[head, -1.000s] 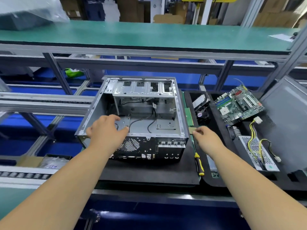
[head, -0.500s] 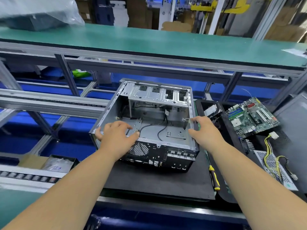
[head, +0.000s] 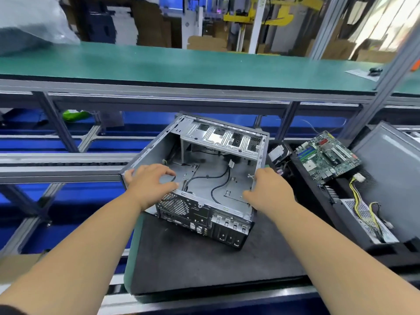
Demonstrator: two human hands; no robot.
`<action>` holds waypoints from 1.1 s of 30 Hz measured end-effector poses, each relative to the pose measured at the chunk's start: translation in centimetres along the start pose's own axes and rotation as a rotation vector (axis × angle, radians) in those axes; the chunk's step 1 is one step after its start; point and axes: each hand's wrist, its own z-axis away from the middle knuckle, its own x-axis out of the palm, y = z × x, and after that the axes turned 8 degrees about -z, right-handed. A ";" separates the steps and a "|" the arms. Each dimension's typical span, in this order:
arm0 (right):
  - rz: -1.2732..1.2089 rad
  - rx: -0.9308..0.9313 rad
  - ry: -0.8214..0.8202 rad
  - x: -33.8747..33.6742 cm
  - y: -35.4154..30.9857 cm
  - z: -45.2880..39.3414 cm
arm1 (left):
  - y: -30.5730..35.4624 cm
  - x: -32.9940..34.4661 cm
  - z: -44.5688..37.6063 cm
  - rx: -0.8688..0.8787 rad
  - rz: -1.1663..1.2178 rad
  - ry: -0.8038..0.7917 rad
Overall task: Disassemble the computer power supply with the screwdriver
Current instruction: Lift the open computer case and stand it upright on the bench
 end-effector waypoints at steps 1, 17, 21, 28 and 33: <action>-0.008 -0.002 0.002 -0.1 0.0 0.0 | 0.0 -0.1 -0.1 -0.005 0.002 -0.001; -0.034 -0.302 -0.014 -2.0 7.7 -8.3 | 11.7 2.4 3.5 -0.073 0.162 0.065; 0.030 -0.401 -0.053 -2.4 9.8 -10.9 | 16.9 4.3 3.7 -0.102 0.255 0.045; 0.109 -0.538 -0.154 -2.4 11.2 -14.1 | 22.0 7.0 2.6 -0.140 0.088 0.033; 0.135 -0.580 -0.159 -2.0 11.8 -14.8 | 22.1 7.3 2.4 -0.116 -0.086 0.101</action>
